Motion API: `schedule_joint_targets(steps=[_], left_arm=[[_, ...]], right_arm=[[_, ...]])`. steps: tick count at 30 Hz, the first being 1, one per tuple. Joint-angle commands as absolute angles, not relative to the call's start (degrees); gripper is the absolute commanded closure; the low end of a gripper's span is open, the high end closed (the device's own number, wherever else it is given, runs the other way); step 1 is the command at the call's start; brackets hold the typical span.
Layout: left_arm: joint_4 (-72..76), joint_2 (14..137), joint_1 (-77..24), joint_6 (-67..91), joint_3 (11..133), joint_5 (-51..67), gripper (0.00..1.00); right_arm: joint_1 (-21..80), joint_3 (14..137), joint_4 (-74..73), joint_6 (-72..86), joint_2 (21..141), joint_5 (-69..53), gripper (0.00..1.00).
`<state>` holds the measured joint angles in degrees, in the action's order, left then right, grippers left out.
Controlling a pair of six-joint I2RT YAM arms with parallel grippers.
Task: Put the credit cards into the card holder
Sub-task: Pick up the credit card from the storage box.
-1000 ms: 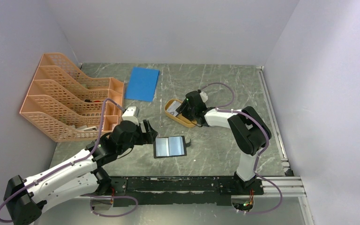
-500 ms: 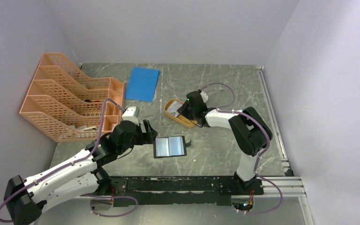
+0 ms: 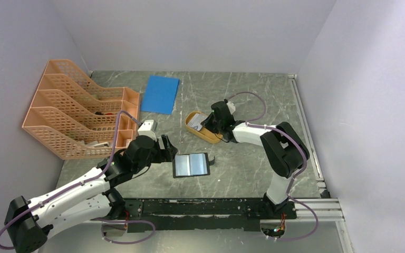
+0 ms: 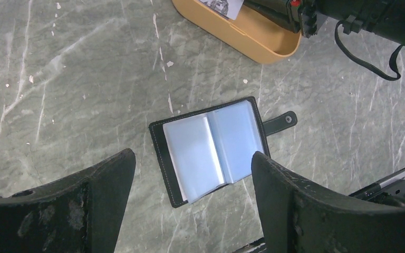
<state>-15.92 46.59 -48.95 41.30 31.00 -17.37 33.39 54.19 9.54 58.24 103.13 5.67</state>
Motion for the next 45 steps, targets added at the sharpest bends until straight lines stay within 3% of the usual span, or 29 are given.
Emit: schedule_joint_targets(steps=[1,15,35,45], left_arm=[[-14.5,46.7,-48.7,40.9,30.9,-17.5,0.15],[-14.3,46.6,-48.6,40.9,30.9,-17.6,0.15],[-16.3,44.2,-48.6,40.7,31.9,-20.3,0.15],[-20.9,43.9,-48.6,42.6,35.3,-21.8,0.16]], right_arm=[[33.1,53.5,7.1,57.1,101.3,6.7,0.87],[33.1,54.1,5.6,57.9,99.3,5.2,1.00],[32.3,64.5,-9.2,62.2,93.4,2.4,1.00],[26.4,56.2,-3.0,78.4,84.8,-22.1,1.00]])
